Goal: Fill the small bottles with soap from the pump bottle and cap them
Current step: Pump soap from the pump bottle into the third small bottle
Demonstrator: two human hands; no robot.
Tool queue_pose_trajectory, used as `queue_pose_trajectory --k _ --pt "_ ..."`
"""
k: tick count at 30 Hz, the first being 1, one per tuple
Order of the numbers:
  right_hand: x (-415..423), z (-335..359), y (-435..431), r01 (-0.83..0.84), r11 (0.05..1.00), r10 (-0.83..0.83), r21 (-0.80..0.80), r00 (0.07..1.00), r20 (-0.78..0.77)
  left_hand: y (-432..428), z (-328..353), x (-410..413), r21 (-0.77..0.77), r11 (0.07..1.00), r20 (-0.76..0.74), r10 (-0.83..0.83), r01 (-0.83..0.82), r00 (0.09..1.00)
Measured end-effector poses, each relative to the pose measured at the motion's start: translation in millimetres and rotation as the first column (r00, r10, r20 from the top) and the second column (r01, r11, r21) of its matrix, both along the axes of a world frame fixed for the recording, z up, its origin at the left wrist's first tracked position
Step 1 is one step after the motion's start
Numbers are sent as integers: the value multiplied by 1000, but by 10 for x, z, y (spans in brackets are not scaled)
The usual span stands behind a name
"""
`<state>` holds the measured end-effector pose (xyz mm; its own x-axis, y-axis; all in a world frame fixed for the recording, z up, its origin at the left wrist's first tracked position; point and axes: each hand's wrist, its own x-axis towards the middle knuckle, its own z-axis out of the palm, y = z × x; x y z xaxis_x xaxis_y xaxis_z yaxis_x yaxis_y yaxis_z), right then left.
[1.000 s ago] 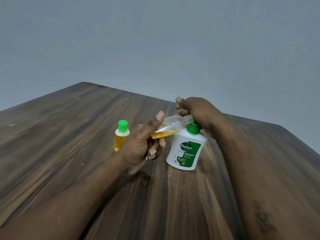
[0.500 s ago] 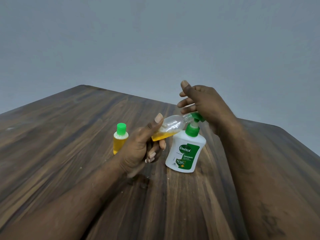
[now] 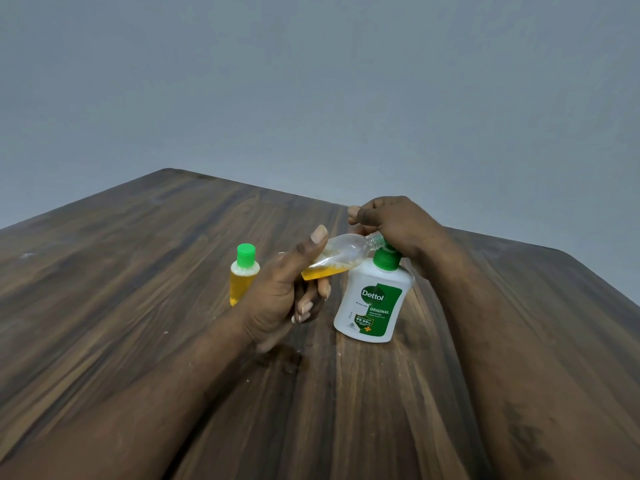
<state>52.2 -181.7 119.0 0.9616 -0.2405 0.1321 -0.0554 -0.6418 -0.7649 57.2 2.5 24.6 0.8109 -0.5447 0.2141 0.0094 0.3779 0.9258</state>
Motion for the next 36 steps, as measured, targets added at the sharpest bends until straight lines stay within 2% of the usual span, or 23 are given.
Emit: queue_pose_trajectory --k 8,12,17,24,30,36 --pt "-64 110 -10 16 999 -21 36 989 148 4 22 -42 21 999 47 -40 39 998" --pt "-67 155 -1 31 995 -51 92 975 218 -9 54 -70 40 999 55 31 -33 998" --pt "-58 103 15 -1 997 -8 79 994 112 -2 77 -94 95 991 73 90 -96 993" --pt "6 -21 -5 -4 1000 4 1 1000 8 16 154 -162 56 996 18 63 -64 998" --pt "12 -9 -10 24 997 -21 -73 999 37 -10 148 -172 28 997 -2 68 -68 998" --pt "-97 120 11 17 1000 -17 1 988 156 -41 119 -125 6 998 -14 56 -56 998"
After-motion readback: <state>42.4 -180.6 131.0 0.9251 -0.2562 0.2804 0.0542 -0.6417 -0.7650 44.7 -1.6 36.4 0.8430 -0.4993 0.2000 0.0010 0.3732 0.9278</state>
